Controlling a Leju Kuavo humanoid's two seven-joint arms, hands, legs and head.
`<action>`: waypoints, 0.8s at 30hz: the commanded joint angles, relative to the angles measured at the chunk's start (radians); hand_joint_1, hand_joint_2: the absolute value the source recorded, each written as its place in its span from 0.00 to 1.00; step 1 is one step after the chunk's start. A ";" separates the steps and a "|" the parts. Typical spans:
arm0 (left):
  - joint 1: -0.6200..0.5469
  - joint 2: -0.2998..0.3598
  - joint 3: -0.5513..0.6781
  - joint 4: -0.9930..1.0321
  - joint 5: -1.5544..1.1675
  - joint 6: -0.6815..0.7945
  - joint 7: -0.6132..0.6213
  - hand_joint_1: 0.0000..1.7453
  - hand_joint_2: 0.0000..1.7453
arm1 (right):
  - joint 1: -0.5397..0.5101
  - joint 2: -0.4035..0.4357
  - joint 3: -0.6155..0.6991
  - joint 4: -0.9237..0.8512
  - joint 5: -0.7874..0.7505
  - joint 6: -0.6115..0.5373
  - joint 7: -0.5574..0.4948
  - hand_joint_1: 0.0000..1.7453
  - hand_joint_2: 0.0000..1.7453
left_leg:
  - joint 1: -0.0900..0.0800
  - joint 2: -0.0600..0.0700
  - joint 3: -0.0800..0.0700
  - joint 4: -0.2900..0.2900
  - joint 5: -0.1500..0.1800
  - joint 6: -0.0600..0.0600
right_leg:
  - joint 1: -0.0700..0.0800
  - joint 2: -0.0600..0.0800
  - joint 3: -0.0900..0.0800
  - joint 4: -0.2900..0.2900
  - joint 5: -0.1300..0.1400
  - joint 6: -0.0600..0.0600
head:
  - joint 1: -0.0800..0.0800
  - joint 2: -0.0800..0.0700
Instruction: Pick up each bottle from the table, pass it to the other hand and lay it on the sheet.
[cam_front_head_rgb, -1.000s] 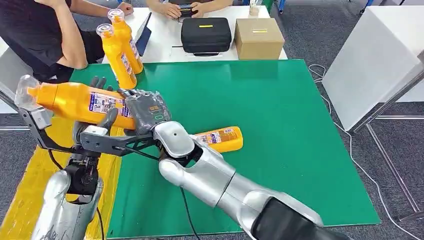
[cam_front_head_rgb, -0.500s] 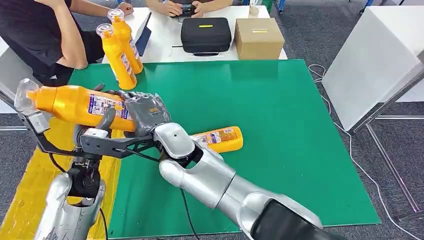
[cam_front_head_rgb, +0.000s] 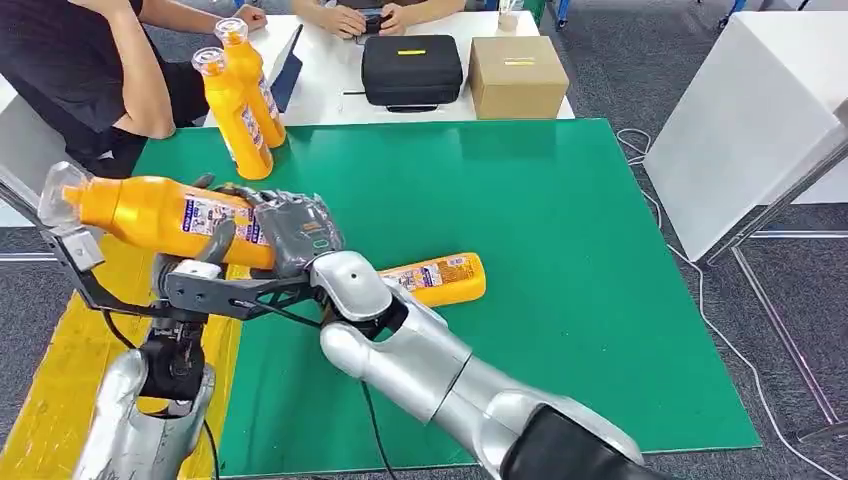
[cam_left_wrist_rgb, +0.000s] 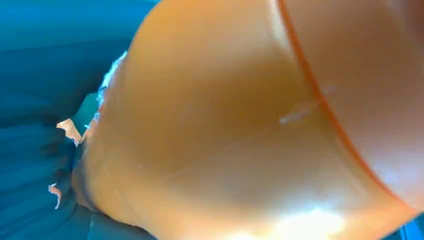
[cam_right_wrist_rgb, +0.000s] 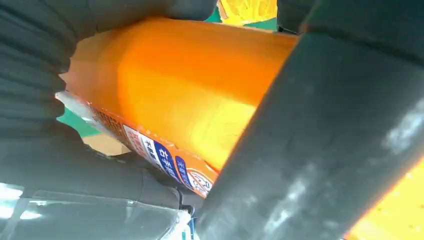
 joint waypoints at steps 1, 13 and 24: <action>-0.111 -0.016 -0.042 0.004 0.006 -0.003 -0.007 1.00 1.00 | 0.064 -0.027 0.032 0.079 0.007 0.048 -0.007 1.00 1.00 | 0.002 -0.006 0.004 0.000 -0.001 -0.003 | 0.002 -0.007 0.007 -0.001 -0.003 -0.001 | 0.000 0.000; -0.099 -0.009 -0.034 -0.013 0.005 0.011 -0.010 1.00 1.00 | 0.074 -0.077 0.007 -0.015 0.021 0.045 -0.006 0.00 0.00 | 0.001 -0.004 0.001 0.000 0.000 -0.002 | 0.001 -0.004 0.003 0.000 -0.001 0.000 | 0.000 0.000; -0.095 -0.016 -0.027 -0.020 0.001 0.018 -0.011 1.00 1.00 | 0.072 -0.108 -0.019 -0.048 0.016 0.063 -0.002 0.00 0.00 | 0.002 -0.004 0.002 0.001 -0.001 -0.003 | 0.002 -0.005 0.004 0.000 -0.002 -0.001 | 0.000 0.000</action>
